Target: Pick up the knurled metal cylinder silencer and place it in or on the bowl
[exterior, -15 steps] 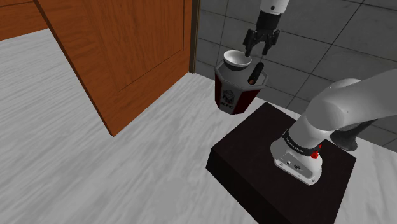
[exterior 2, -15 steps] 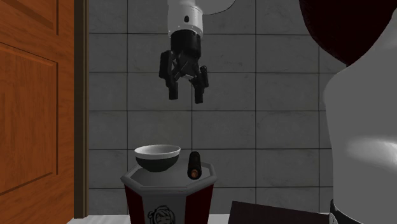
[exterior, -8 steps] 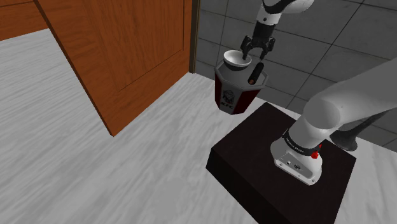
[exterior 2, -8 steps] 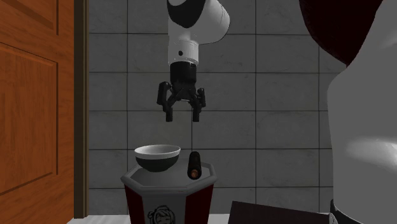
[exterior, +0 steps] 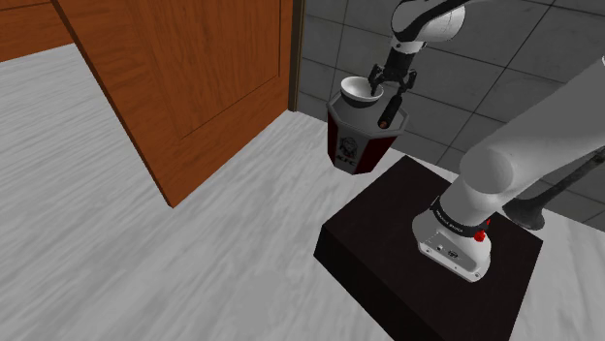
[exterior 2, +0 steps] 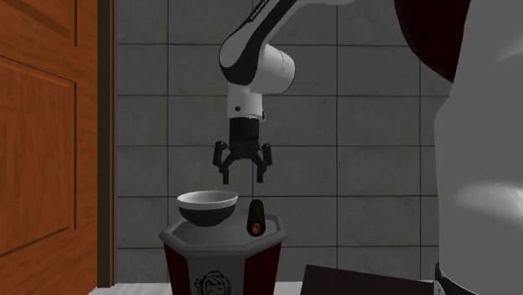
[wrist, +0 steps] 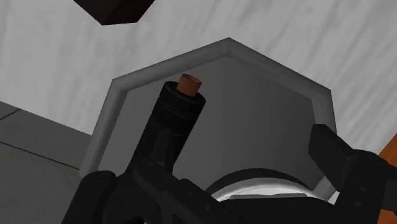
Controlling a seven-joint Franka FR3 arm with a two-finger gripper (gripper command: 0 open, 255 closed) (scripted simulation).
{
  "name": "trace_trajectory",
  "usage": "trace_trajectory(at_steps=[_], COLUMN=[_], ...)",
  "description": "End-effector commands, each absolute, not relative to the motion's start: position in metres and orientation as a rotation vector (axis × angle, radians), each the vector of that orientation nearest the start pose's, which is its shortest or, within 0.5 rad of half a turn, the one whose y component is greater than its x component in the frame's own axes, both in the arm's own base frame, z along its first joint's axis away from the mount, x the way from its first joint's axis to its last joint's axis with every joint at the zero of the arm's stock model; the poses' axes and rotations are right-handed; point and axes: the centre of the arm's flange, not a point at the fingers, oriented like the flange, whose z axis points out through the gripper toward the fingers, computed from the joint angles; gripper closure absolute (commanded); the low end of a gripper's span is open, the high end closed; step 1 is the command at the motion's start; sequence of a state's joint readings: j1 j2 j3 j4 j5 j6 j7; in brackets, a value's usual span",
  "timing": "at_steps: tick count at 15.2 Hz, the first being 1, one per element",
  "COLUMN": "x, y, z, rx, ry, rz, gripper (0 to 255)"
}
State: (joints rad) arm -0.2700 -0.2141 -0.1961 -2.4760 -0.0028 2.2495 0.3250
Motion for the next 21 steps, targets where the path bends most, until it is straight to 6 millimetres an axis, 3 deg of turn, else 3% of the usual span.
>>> trace_trajectory(at_steps=[1,10,18,21], x=[0.403,0.401,0.402,0.402], y=[-0.223,-0.316,-0.320,-0.320], z=[0.352,0.285,0.243,0.243], rx=[-2.834,-2.659,-2.651,-2.651], ry=[1.271,1.633,1.646,1.646], rz=[0.007,-0.046,-0.048,-0.048], gripper=[0,0,0,0])
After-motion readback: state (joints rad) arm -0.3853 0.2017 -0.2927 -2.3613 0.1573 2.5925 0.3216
